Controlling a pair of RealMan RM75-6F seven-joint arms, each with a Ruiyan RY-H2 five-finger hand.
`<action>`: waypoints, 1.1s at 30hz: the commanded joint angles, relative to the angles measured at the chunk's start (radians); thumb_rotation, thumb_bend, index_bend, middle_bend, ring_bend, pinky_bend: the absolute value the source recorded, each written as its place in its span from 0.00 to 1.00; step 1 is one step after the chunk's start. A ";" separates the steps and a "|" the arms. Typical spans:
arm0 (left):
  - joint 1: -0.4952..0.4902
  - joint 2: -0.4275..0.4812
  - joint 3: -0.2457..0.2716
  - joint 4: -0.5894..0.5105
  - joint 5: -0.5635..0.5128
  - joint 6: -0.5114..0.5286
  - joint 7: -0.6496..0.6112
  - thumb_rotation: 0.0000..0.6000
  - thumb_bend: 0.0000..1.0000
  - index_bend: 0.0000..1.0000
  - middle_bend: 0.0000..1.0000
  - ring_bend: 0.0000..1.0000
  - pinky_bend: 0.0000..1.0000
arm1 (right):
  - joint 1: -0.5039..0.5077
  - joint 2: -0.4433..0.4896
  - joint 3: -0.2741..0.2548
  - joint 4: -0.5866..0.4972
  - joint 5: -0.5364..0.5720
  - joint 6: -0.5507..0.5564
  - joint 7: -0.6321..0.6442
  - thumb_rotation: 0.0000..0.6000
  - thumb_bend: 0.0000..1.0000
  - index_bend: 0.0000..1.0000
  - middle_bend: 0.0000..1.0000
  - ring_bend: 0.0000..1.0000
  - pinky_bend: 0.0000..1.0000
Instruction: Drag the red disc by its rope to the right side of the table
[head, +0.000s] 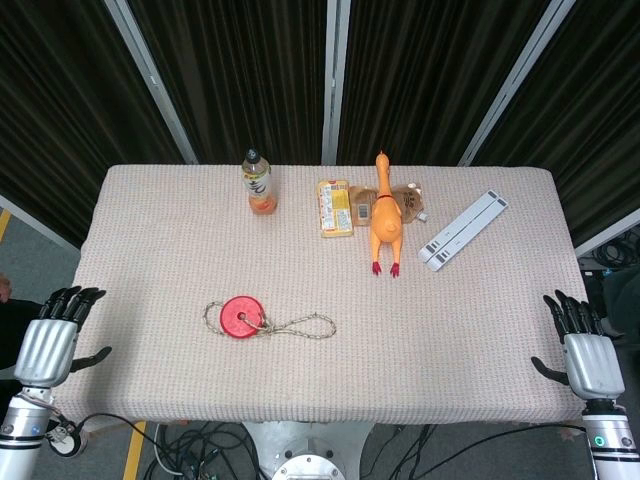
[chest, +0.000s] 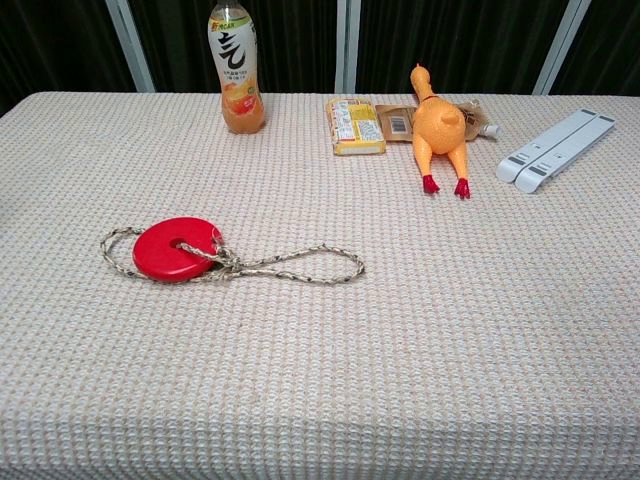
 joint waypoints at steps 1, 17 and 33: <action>0.000 0.000 0.001 -0.001 0.000 0.000 0.001 1.00 0.02 0.19 0.17 0.12 0.15 | 0.000 0.000 0.000 0.000 0.000 0.000 0.000 1.00 0.07 0.00 0.00 0.00 0.00; 0.003 0.002 0.005 0.003 -0.005 -0.007 0.000 1.00 0.02 0.19 0.17 0.12 0.15 | 0.099 0.064 -0.007 -0.098 -0.122 -0.056 -0.082 1.00 0.07 0.00 0.00 0.00 0.00; 0.014 0.002 -0.002 0.014 -0.031 -0.003 -0.003 1.00 0.02 0.19 0.17 0.12 0.15 | 0.480 0.067 0.038 -0.414 -0.143 -0.589 -0.456 1.00 0.10 0.00 0.07 0.00 0.00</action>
